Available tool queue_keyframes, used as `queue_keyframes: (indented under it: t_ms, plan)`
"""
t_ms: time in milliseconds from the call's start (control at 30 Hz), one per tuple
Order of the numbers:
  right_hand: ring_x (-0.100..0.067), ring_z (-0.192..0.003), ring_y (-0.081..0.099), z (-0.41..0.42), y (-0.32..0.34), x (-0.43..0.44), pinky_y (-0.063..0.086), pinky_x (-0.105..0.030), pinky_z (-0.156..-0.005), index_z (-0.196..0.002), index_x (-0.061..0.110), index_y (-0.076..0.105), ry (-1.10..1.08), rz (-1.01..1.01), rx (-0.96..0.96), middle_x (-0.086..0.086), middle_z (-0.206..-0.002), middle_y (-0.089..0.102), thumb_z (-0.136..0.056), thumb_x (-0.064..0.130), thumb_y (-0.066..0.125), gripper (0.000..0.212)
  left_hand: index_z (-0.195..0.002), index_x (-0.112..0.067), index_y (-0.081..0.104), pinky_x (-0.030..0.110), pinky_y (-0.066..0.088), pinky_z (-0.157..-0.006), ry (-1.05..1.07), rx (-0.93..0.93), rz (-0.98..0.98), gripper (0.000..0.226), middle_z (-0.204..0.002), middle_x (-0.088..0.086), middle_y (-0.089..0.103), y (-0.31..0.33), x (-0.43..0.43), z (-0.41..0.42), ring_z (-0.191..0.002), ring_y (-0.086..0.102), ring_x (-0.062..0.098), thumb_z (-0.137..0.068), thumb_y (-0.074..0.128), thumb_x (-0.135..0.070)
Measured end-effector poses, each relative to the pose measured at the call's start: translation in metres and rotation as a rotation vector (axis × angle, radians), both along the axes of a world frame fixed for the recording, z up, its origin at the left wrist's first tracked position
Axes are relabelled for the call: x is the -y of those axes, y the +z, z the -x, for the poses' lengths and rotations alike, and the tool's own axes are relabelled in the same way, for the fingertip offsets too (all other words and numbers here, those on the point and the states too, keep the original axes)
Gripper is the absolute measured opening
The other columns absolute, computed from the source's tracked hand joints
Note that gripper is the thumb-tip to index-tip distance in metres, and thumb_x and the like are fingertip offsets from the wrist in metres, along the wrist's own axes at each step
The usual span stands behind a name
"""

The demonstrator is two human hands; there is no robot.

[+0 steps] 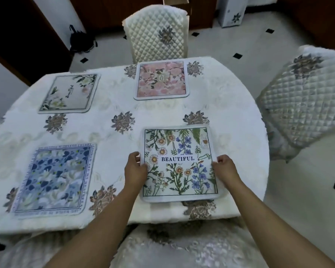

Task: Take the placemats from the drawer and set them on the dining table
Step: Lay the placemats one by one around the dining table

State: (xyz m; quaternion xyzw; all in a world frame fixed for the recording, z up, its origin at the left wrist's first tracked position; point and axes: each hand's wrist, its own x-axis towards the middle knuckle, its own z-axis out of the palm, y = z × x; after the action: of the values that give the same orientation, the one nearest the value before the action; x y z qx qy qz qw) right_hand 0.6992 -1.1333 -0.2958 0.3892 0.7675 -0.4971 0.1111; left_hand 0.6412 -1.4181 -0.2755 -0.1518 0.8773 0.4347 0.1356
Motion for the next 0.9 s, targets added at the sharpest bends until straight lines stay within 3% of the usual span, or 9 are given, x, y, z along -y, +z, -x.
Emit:
queue_keyframes:
  t_ms: [100,200,333,467,533,700,800,833,900]
  plan:
    - [-0.021,-0.075,0.056,-0.008,-0.013,-0.001,0.042,-0.029,-0.061,-0.099,0.007,0.053,0.128,-0.084,0.056,-0.008,-0.092,0.061,-0.09,0.013,0.056,0.011,-0.126,-0.01,0.05,0.037,0.048,-0.085,-0.097,0.057,0.154,0.042,-0.113,0.01,0.06,-0.023,-0.003,-0.016,-0.103,0.059,0.029,-0.085,0.061,-0.011]
    - [-0.008,-0.064,0.049,-0.008,-0.014,0.003,0.032,-0.023,-0.048,-0.097,0.008,0.05,0.144,-0.114,0.032,-0.002,-0.083,0.056,-0.093,0.008,0.049,0.004,-0.113,-0.01,0.053,0.04,0.049,-0.08,-0.16,0.107,0.288,0.042,-0.1,0.013,0.058,-0.053,0.007,-0.037,-0.093,0.056,0.033,-0.073,0.06,-0.015]
    - [-0.016,-0.064,0.05,-0.01,-0.016,0.01,0.031,-0.025,-0.049,-0.093,0.007,0.048,0.155,-0.159,-0.021,-0.005,-0.082,0.056,-0.092,0.005,0.045,0.004,-0.113,-0.009,0.052,0.039,0.054,-0.071,-0.093,0.12,0.265,0.043,-0.093,0.01,0.06,-0.068,0.017,-0.052,-0.082,0.06,0.03,-0.074,0.061,-0.025]
    - [-0.017,-0.064,0.051,-0.012,-0.018,0.009,0.034,-0.027,-0.046,-0.085,0.006,0.046,0.195,-0.179,-0.048,-0.003,-0.075,0.055,-0.091,0.004,0.045,0.007,-0.103,-0.009,0.056,0.03,0.043,-0.073,-0.003,0.175,0.174,0.023,-0.091,0.003,0.061,-0.052,0.016,-0.058,-0.088,0.061,0.026,-0.084,0.066,-0.016]
    - [-0.015,-0.061,0.049,-0.013,-0.018,0.007,0.037,-0.019,-0.042,-0.087,0.003,0.048,0.214,-0.175,-0.067,-0.001,-0.072,0.053,-0.092,0.002,0.046,0.005,-0.091,-0.015,0.057,0.03,0.042,-0.073,0.051,0.228,0.134,0.01,-0.088,0.002,0.063,-0.051,0.02,-0.057,-0.092,0.062,0.027,-0.088,0.066,-0.018]
    - [-0.019,-0.063,0.049,-0.016,-0.027,0.003,0.033,-0.028,-0.054,-0.081,0.008,0.046,0.303,-0.226,-0.053,-0.003,-0.069,0.052,-0.091,0.007,0.05,0.011,-0.079,-0.017,0.062,0.03,0.045,-0.073,0.038,0.253,0.125,0.009,-0.081,0.002,0.065,-0.053,0.027,-0.053,-0.087,0.063,0.027,-0.088,0.064,-0.018]
    - [-0.033,-0.079,0.057,-0.02,-0.031,0.012,0.037,-0.03,-0.058,-0.091,0.004,0.052,0.292,-0.26,-0.017,-0.012,-0.082,0.059,-0.09,0.006,0.052,0.002,-0.092,-0.012,0.056,0.031,0.041,-0.069,-0.04,0.16,0.171,0.01,-0.088,0.005,0.061,-0.056,0.023,-0.062,-0.088,0.06,0.028,-0.085,0.062,-0.016]
    - [-0.036,-0.089,0.058,-0.021,-0.032,0.016,0.042,-0.033,-0.065,-0.101,0.003,0.055,0.285,-0.364,-0.046,-0.017,-0.093,0.06,-0.089,0.005,0.055,0.013,-0.095,-0.01,0.055,0.032,0.042,-0.069,-0.084,0.074,0.218,0.015,-0.089,0.007,0.059,-0.059,0.021,-0.067,-0.087,0.058,0.029,-0.084,0.063,-0.017]
    - [-0.042,-0.115,0.05,-0.024,-0.035,0.032,0.044,-0.045,-0.094,-0.129,-0.002,0.049,0.366,-0.639,-0.096,-0.026,-0.126,0.054,-0.087,0.011,0.063,0.046,-0.102,-0.008,0.057,0.036,0.045,-0.074,-0.197,-0.111,0.334,0.025,-0.095,0.01,0.058,-0.067,0.013,-0.077,-0.089,0.054,0.029,-0.083,0.065,-0.022]
